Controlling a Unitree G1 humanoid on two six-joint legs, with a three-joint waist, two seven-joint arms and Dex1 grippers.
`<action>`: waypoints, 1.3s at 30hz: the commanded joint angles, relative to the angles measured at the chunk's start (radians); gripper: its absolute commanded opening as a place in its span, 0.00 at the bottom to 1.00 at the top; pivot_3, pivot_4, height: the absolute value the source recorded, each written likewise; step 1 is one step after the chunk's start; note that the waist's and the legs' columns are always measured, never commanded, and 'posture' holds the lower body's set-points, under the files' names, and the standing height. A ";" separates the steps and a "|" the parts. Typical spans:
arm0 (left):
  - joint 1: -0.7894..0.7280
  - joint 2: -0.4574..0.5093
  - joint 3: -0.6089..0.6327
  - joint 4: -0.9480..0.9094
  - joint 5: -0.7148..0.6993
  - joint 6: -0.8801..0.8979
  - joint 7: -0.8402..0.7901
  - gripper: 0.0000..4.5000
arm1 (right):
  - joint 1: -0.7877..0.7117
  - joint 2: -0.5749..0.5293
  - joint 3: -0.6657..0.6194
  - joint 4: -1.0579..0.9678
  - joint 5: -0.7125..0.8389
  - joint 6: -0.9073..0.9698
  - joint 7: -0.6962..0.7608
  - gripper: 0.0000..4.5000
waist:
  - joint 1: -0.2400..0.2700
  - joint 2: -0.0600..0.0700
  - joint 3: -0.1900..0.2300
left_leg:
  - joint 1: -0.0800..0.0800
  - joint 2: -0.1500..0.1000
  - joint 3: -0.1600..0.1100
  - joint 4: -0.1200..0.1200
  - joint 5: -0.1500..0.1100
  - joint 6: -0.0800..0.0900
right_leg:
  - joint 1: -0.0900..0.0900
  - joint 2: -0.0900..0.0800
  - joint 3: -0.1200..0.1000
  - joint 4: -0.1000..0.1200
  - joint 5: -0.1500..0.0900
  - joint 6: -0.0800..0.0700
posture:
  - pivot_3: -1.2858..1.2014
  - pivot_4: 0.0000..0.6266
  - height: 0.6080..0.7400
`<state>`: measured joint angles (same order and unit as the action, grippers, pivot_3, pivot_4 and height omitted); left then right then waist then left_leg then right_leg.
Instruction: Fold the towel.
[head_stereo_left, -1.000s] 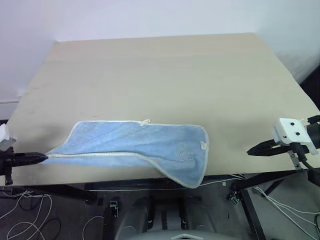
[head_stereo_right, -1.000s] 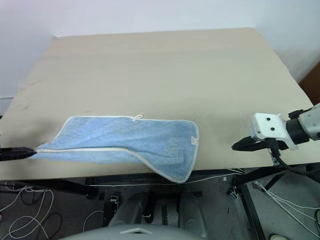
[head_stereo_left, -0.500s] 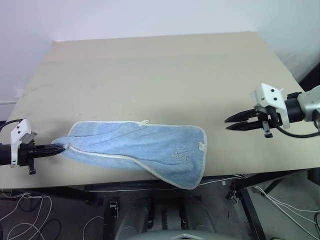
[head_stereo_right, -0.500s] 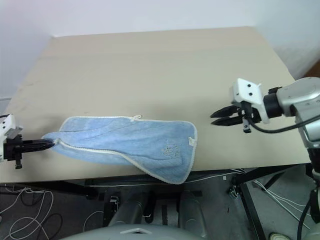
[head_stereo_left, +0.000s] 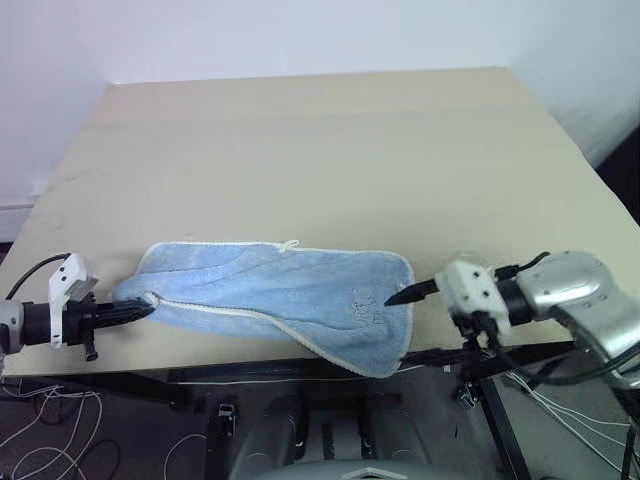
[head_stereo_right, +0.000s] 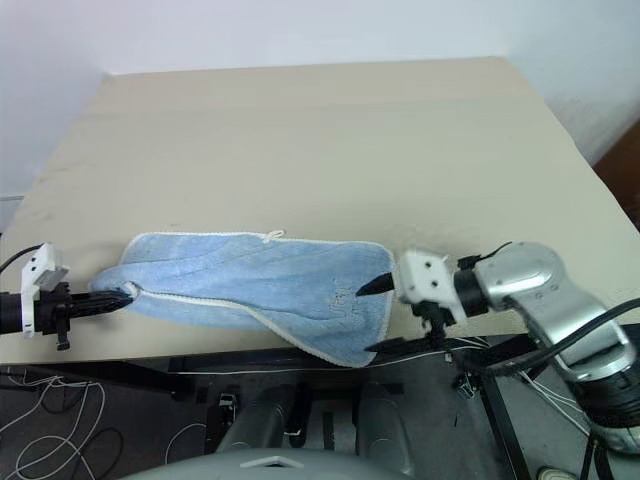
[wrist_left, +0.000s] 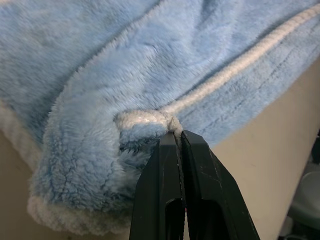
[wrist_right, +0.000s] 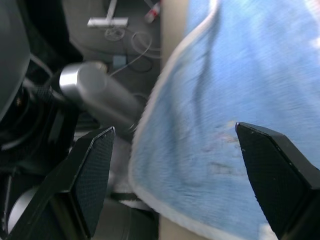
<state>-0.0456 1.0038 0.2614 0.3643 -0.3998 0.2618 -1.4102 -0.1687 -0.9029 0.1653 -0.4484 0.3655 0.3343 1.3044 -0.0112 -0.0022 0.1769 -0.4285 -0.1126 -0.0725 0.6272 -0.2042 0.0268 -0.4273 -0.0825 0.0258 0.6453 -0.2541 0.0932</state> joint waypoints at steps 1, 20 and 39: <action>0.034 -0.007 0.044 -0.049 -0.021 0.018 0.030 0.00 | 0.024 0.022 0.013 0.053 -0.105 -0.200 -0.030 0.91 | 0.000 0.000 0.000 | 0.001 0.000 0.000 0.000 0.000 0.000 | 0.001 0.000 0.000 0.000 0.000 0.000 | 0.52 0.24 1.00; 0.076 -0.011 0.046 -0.107 0.006 -0.026 0.090 0.00 | -0.034 0.033 0.082 0.428 -0.357 -0.927 -0.124 0.91 | 0.000 -0.001 -0.001 | 0.007 0.000 0.000 0.001 0.000 0.000 | 0.003 0.001 -0.001 0.001 0.000 0.000 | 0.52 0.24 1.00; 0.050 -0.007 0.046 -0.161 -0.005 0.009 0.125 0.00 | -0.163 0.103 0.113 0.697 -0.747 -1.436 -0.479 0.91 | -0.008 -0.003 0.000 | 0.016 0.000 0.000 0.000 0.000 0.000 | 0.010 0.003 0.001 0.003 0.000 0.000 | 0.52 0.24 1.00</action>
<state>0.0224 0.9802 0.2891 0.2312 -0.4005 0.2645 -1.2920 -0.2962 -0.8299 0.3009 0.2702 -0.3930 -1.1179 0.8913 -0.0188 -0.0054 0.1772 -0.4099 -0.1122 -0.0725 0.6273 -0.2041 0.0264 -0.4146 -0.0787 0.0279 0.6481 -0.2545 0.0926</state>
